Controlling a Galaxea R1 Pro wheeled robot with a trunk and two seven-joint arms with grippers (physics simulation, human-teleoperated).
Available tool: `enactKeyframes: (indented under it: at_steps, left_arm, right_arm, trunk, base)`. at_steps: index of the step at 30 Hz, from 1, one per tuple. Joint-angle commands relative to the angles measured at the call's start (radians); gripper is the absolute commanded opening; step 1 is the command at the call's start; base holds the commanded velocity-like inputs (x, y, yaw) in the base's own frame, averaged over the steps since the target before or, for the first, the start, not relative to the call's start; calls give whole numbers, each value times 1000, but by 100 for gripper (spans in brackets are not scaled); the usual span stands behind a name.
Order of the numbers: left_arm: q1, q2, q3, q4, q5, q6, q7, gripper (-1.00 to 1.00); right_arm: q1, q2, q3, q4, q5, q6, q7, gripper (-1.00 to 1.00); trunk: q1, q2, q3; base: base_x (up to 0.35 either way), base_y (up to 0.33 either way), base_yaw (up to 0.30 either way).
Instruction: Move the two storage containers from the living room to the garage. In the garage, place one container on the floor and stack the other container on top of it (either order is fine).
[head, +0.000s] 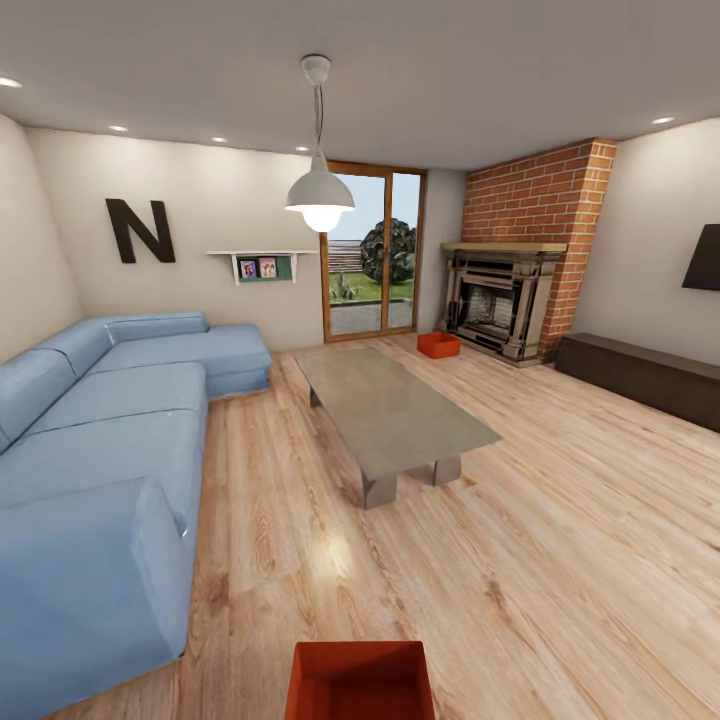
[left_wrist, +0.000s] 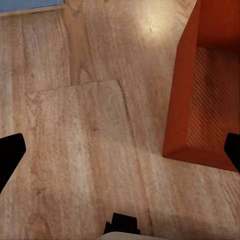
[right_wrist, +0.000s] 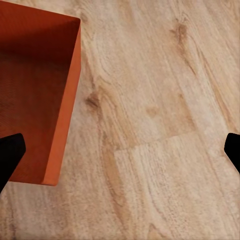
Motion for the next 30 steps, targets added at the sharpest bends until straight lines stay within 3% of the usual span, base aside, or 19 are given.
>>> enactKeyframes:
  at_steps: [1, 13, 17, 21, 23, 25, 27, 30]
  left_arm:
    - [-1, 0, 7, 1, -1, -3, -5, 100]
    - [-1, 0, 8, 1, 1, -8, -6, 100]
    - [-1, 4, 18, -52, 32, 45, -12, 100]
    - [-2, -1, 19, -200, 38, 234, -14, 100]
    - [-2, -2, 17, -335, 40, 404, -17, 100]
    - [-2, -15, 16, -481, 39, 556, -16, 100]
    - [-4, -50, 12, -645, 35, 701, -13, 100]
    - [-12, -82, -19, -787, 13, 835, -11, 100]
  right_arm:
    - [-1, 0, 1, 1, 11, -2, -9, 100]
    - [0, 0, 1, 1, 11, -3, -9, 100]
    - [-1, 0, -2, -2, 15, 3, -9, 100]
    - [-11, 0, -3, -18, 17, 6, -8, 100]
    - [-48, 0, -3, -28, 15, 24, -8, 100]
    - [-101, -1, -3, -32, 10, 80, -1, 100]
    - [-169, -1, -7, -34, 8, 192, 35, 100]
    - [-242, -2, -10, -35, -2, 294, 86, 100]
  trunk:
    - [0, -1, -1]
    - [0, -1, -1]
    - [0, -1, -1]
    - [0, -1, -1]
    - [0, -1, -1]
    - [0, -1, -1]
    - [0, -1, -1]
    - [0, -1, -1]
  base:
    - [0, 0, 0]
    - [0, 0, 0]
    - [0, 0, 0]
    - [0, 0, 0]
    - [0, 0, 0]
    - [0, 0, 0]
    - [0, 0, 0]
    - [0, 0, 0]
